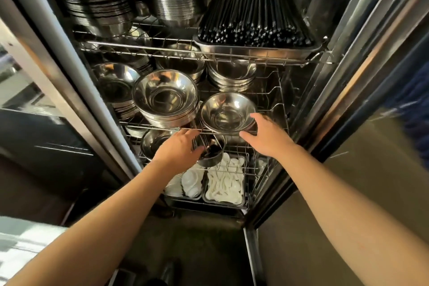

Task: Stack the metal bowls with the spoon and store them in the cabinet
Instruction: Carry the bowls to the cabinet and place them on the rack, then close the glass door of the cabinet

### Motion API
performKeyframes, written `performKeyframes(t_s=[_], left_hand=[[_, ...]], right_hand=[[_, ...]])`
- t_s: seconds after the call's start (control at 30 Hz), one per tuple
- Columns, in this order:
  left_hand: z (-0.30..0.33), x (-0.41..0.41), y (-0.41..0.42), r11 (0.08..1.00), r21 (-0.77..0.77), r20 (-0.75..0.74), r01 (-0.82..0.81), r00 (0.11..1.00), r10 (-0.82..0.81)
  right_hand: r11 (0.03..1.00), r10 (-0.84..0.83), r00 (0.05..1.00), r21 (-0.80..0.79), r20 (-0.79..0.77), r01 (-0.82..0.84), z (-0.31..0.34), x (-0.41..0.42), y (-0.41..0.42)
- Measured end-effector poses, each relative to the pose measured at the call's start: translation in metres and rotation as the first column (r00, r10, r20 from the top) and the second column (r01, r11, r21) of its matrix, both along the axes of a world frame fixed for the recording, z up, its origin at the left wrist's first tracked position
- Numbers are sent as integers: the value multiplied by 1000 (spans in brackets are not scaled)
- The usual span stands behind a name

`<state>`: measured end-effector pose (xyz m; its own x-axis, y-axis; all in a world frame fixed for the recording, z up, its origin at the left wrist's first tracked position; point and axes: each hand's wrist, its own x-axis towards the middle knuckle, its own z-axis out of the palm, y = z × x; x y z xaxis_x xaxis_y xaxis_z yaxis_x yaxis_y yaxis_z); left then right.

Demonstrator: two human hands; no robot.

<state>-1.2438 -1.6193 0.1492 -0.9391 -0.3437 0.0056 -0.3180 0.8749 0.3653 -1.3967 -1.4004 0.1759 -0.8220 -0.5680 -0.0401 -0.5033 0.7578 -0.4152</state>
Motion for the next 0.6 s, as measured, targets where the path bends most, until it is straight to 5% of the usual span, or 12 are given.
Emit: performKeyframes(t_s=[0.23, 0.6], left_hand=[[32, 58, 23, 981, 192, -45, 20, 999, -12], [86, 157, 75, 950, 91, -243, 299, 932, -270]], right_hand=[[993, 101, 995, -60, -21, -102, 30, 73, 31], [986, -82, 963, -159, -257, 41, 86, 253, 112]])
